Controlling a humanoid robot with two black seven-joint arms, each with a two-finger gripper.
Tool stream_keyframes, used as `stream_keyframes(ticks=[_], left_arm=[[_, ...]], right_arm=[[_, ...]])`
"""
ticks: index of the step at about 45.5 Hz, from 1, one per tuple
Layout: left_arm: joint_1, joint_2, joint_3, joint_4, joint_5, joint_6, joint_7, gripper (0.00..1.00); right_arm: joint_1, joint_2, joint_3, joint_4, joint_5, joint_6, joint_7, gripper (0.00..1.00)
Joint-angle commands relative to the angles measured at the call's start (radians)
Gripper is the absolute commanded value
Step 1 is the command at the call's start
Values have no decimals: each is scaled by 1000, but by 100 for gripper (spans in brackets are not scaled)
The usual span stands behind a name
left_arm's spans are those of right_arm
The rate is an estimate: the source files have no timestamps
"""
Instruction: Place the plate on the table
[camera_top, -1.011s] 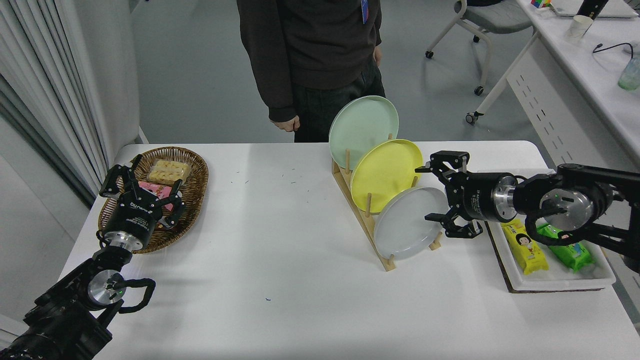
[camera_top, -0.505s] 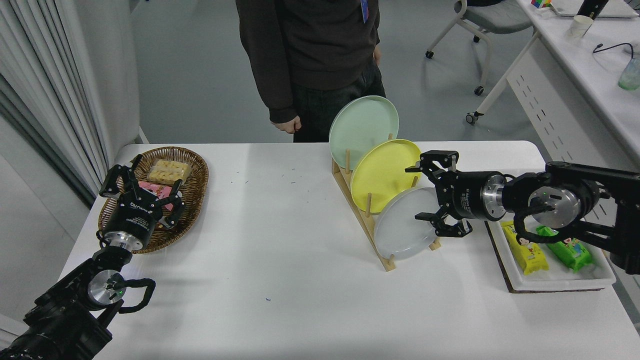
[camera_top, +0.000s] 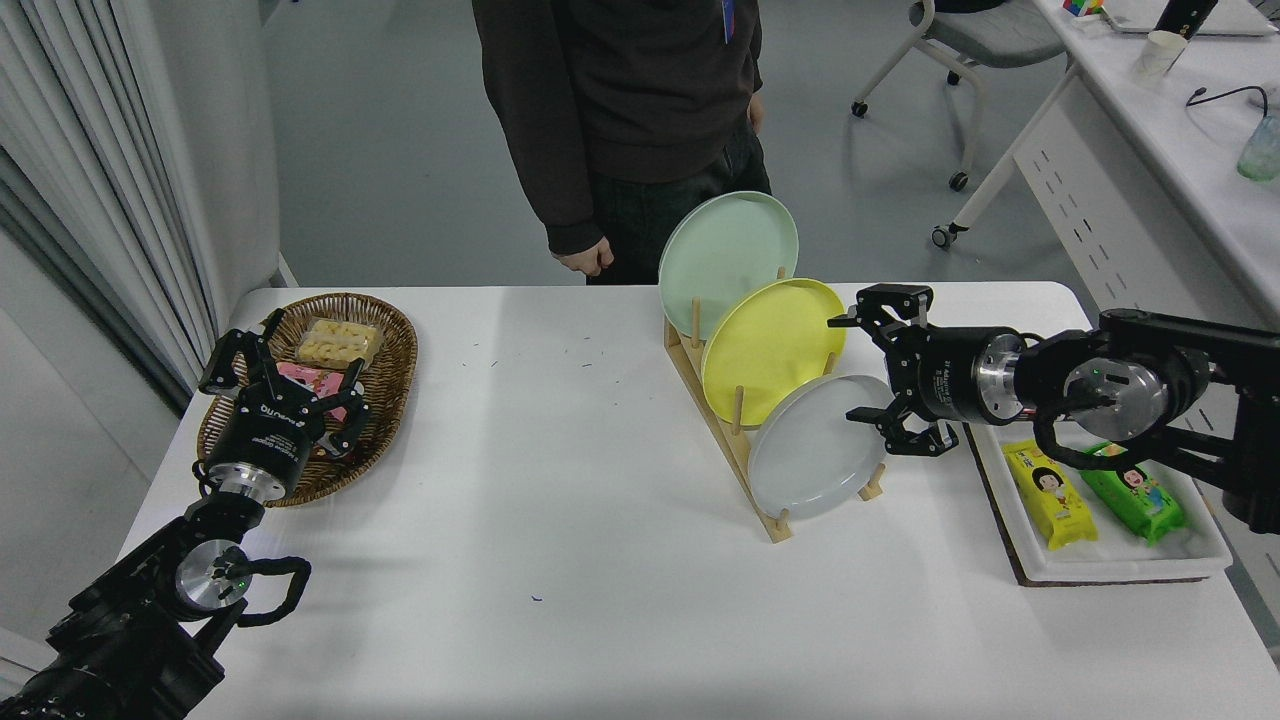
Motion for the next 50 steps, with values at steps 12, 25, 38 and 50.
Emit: stream_keyframes(ticks=[12,25,38,50], left_arm=[[0,0,0,0,0,0,0,98],[0,0,0,0,0,0,0,98],[0,0,0,0,0,0,0,98],[0,0,0,0,0,0,0,98]], right_arm=[[-22,44,11,-43,9,-13,0,96],[-86,59,44,-43,74,-13,0,95],[-105,59,79,-45,117,-25,0,90],[-97,59,88,-48,115,-35,0,87]])
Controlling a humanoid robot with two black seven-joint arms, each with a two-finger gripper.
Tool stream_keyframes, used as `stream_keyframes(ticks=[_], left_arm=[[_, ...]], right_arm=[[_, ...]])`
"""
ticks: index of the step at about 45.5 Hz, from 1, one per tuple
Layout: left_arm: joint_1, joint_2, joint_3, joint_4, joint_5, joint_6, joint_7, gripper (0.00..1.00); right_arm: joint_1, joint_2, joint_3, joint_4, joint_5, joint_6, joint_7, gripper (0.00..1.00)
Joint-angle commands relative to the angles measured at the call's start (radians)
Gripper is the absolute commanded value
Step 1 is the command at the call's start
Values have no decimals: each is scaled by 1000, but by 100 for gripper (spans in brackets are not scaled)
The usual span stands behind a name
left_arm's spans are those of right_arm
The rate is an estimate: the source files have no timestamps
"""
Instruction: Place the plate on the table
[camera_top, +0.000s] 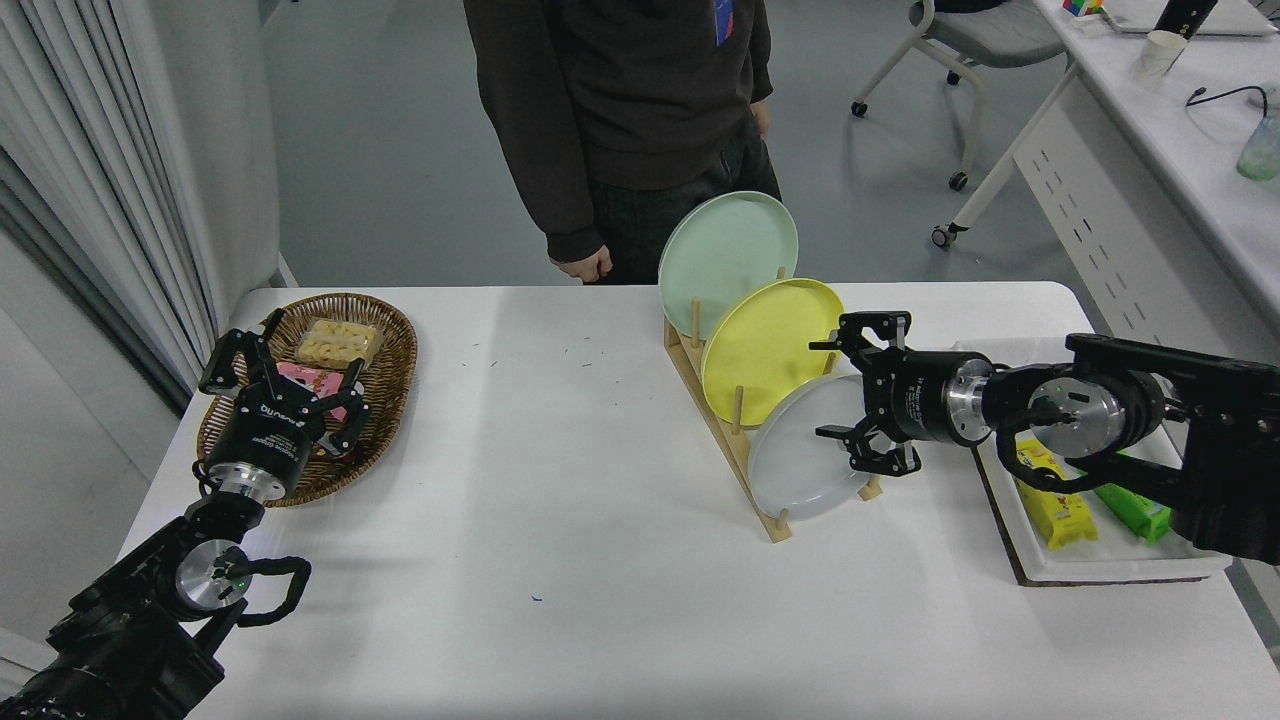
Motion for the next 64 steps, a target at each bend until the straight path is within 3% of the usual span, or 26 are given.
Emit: stream_keyframes(ticks=[1,11,15,64], left_arm=[[0,0,0,0,0,0,0,98],[0,0,0,0,0,0,0,98],[0,0,0,0,0,0,0,98],[0,0,0,0,0,0,0,98]], right_arm=[[-3,1,12,-5,8,-8,0,87],[4,1,12,-8,5,-8,0,82],[0,1,12,-14,3,-10,-2,65],[5,-4,11,-17,8,-10,-5,53]])
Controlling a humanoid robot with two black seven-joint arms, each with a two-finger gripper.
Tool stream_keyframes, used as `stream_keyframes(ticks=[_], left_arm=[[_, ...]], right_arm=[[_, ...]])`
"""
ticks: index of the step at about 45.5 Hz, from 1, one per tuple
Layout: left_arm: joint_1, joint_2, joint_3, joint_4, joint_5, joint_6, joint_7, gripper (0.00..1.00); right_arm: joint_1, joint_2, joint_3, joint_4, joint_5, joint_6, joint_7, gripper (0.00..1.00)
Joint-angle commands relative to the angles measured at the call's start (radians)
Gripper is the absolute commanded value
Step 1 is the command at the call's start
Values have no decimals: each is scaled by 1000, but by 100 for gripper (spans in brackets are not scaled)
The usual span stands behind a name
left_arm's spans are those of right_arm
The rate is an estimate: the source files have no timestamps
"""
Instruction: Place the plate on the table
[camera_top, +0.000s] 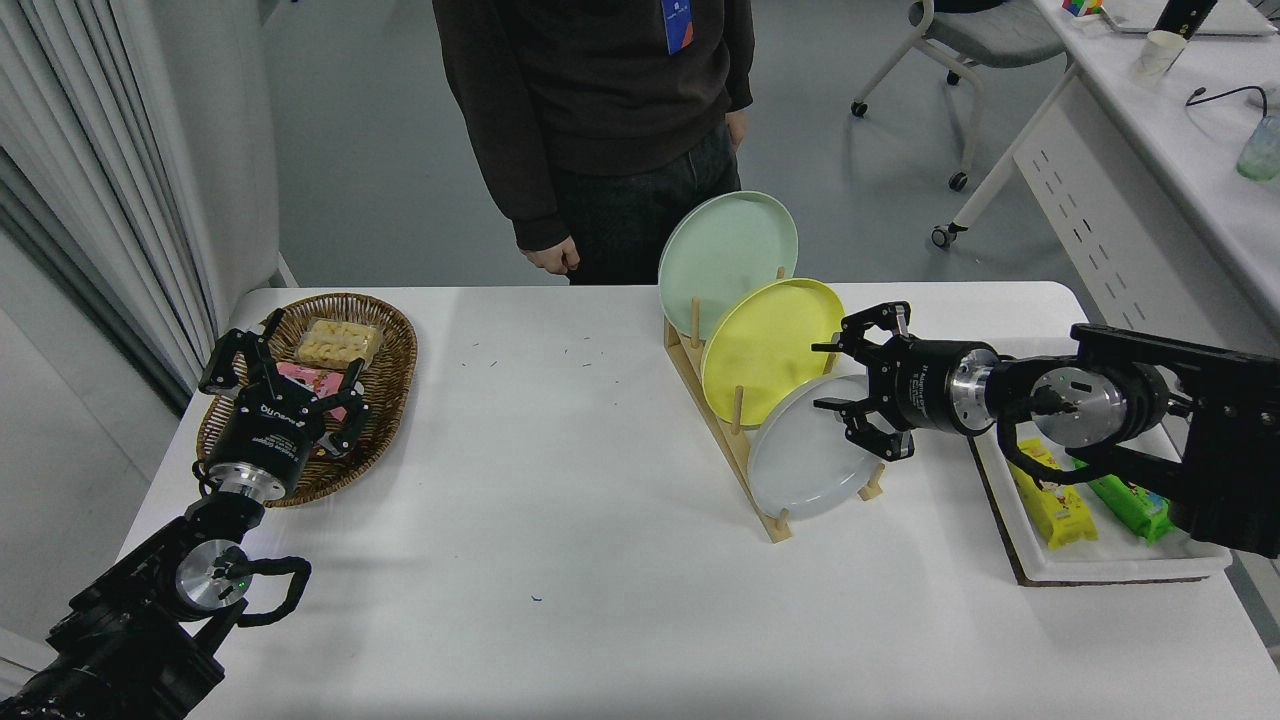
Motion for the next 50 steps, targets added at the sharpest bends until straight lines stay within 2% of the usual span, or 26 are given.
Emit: stream_keyframes(ticks=[1,6,10,21,25,50], left_arm=[[0,0,0,0,0,0,0,98],[0,0,0,0,0,0,0,98],[0,0,0,0,0,0,0,98],[0,0,0,0,0,0,0,98],[0,0,0,0,0,0,0,98],[0,0,0,0,0,0,0,98]], right_arm=[[4,-5,0,0,1,0,-1,53],[8,-6,-2,0,1,0,-1,53],[8,-8,-2,0,1,0,-1,47],[16,-9,-8,0,1,0,-6,46],[16,-11,-9,0,1,0,-22,39],[31,-26,-13,2,-1,1,-82,39]])
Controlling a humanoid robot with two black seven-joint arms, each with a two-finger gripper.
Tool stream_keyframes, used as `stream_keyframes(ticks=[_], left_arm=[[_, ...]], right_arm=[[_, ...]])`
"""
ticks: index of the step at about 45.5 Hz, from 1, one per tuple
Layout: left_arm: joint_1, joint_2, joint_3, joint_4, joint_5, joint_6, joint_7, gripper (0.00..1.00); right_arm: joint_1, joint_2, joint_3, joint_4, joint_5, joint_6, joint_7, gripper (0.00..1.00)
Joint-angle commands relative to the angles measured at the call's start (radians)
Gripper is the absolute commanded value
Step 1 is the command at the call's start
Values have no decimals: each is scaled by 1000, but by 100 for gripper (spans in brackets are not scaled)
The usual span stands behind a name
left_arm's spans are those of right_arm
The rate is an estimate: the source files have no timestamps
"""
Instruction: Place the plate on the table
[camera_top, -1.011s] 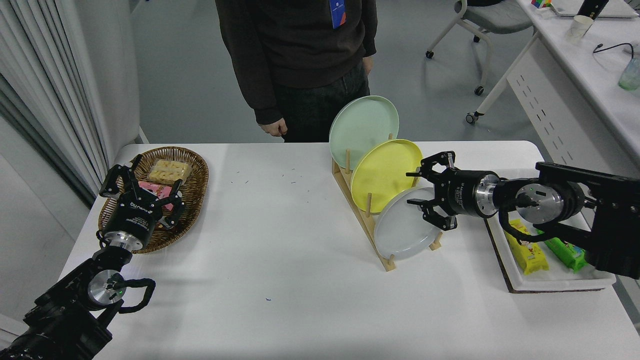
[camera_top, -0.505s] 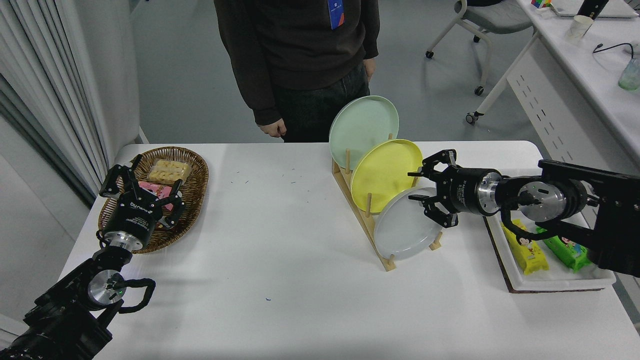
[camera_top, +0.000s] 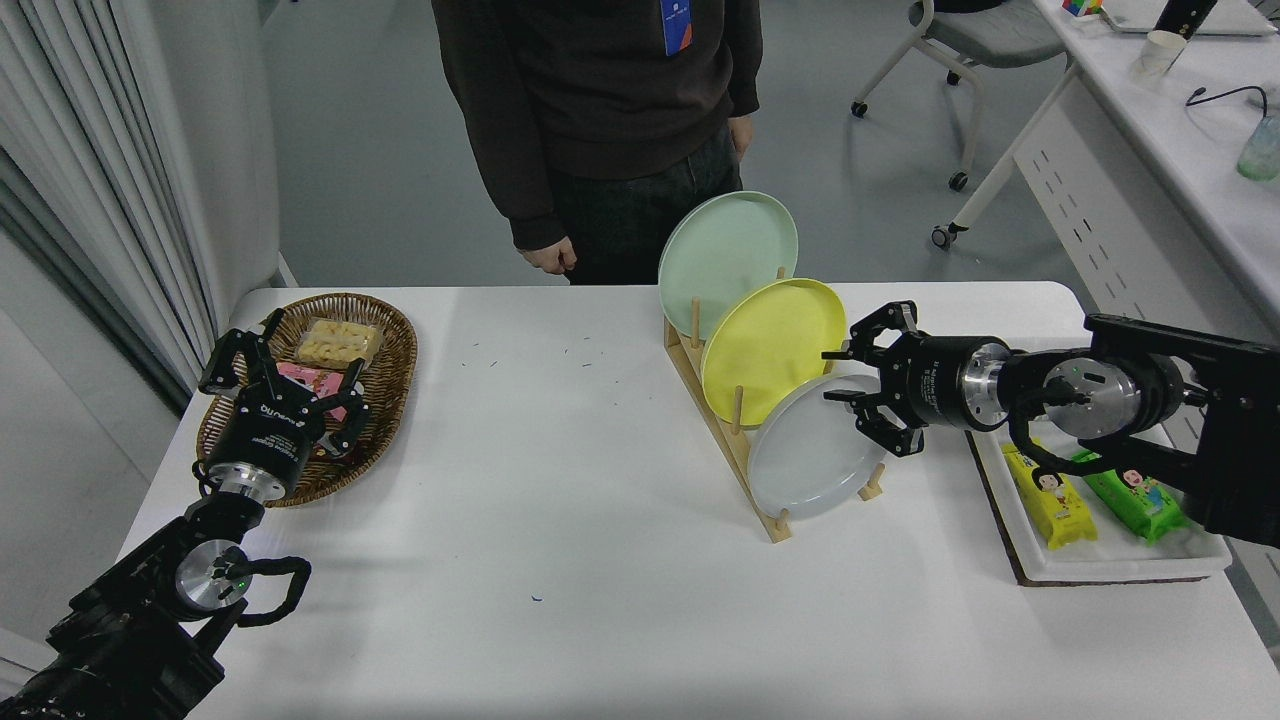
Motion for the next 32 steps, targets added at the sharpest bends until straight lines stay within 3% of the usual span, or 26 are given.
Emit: stream_keyframes(ticks=[1,32], left_arm=[[0,0,0,0,0,0,0,98],[0,0,0,0,0,0,0,98]], right_arm=[[5,-3,-1,0,-1,0,-20,39],[0,2,8,-2,-1,-4,-20,35]])
